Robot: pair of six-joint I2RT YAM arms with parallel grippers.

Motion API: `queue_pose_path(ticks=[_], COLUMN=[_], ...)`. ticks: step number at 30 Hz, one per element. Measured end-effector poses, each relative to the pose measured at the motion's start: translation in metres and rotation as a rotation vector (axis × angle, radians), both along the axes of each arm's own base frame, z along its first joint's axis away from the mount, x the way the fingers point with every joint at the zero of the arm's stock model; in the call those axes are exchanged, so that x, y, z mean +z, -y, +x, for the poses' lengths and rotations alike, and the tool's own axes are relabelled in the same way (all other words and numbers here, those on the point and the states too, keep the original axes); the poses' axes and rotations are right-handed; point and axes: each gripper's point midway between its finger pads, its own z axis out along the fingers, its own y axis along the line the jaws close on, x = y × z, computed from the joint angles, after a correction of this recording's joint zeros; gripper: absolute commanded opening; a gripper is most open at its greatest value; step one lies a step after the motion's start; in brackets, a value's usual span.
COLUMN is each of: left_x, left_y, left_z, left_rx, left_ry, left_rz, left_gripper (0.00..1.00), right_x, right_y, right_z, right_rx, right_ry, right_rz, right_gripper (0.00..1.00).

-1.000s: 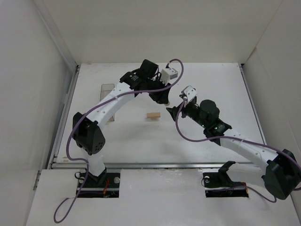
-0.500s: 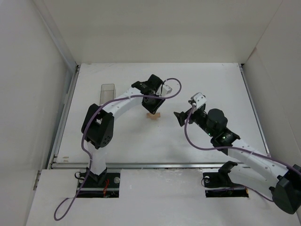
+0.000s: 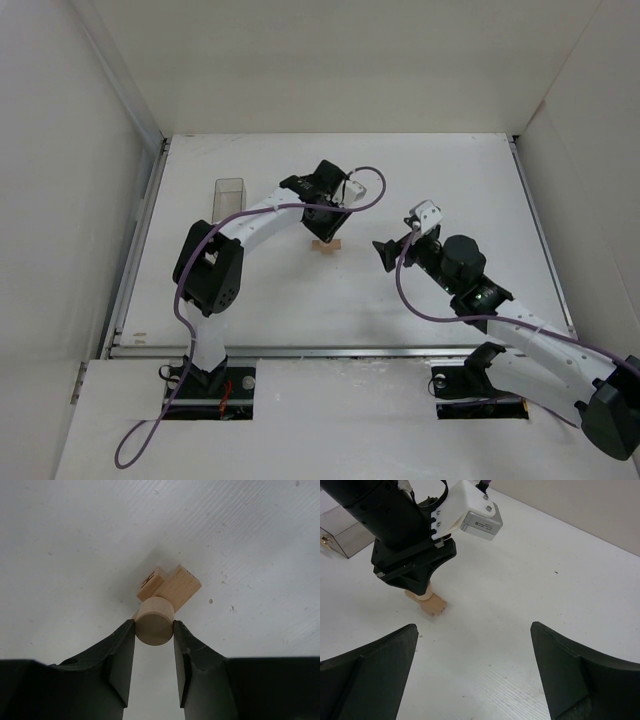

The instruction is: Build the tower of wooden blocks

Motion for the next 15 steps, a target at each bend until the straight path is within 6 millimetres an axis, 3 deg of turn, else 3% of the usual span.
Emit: queue_pose_path(ticks=[15], left_x=[-0.0012], left_y=[0.0101], left_z=[-0.0015], left_rx=[-0.023], left_ry=[0.000], left_rz=[-0.038], left_gripper=[0.00], right_x=[-0.0018], right_y=[0.0033], right_z=[0.0014], right_rx=[-0.020], right_ry=[-0.003], right_rz=[-0.001], right_gripper=[1.00])
